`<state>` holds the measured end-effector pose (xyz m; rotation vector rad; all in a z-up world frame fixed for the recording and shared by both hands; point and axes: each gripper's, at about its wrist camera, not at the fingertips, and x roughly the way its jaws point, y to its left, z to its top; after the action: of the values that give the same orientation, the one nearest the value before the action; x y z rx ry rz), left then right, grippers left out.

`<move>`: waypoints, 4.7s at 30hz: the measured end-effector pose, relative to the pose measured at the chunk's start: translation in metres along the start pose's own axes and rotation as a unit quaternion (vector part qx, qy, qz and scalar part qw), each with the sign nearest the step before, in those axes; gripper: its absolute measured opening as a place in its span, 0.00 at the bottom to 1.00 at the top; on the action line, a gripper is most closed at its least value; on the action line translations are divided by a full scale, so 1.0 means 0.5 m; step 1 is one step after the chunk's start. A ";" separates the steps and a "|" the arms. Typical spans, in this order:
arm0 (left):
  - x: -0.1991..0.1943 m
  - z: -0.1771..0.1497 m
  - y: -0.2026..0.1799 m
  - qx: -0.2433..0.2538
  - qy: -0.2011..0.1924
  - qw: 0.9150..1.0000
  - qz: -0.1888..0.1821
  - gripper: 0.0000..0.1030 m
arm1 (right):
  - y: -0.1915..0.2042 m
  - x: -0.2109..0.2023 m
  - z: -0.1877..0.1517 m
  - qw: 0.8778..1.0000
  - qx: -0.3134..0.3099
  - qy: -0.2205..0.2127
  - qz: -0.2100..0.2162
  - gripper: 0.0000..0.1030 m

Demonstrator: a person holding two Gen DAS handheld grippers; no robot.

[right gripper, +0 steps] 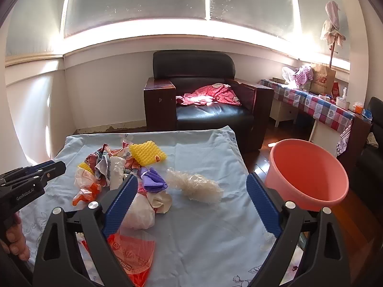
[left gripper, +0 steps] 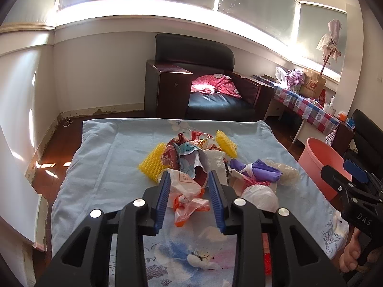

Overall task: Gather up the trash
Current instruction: 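Move the left tool toward the white-orange plastic bag in the pile, then grasp the white-orange plastic bag with the left tool while the right tool grasps the red mesh bag, then carry both bags over the pink bucket and open both tools to drop them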

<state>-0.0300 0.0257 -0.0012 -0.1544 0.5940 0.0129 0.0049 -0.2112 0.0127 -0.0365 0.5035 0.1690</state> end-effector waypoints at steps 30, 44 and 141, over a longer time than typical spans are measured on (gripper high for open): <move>0.112 -0.053 0.006 0.042 0.119 0.992 0.004 0.30 | 0.014 0.005 -0.045 0.991 -0.034 0.062 0.114 0.81; 0.093 -0.056 0.034 0.017 0.101 0.995 0.007 0.05 | 0.067 -0.020 -0.078 0.953 -0.093 0.147 0.250 0.56; 0.257 0.030 -0.676 0.180 0.105 0.944 -0.257 0.08 | -0.524 0.107 -0.017 0.979 0.185 0.051 -0.071 0.02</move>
<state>0.1037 -0.3105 -0.0130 0.0494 0.7441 -0.6240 0.0916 -0.4617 -0.0222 0.2836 0.6257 -0.0695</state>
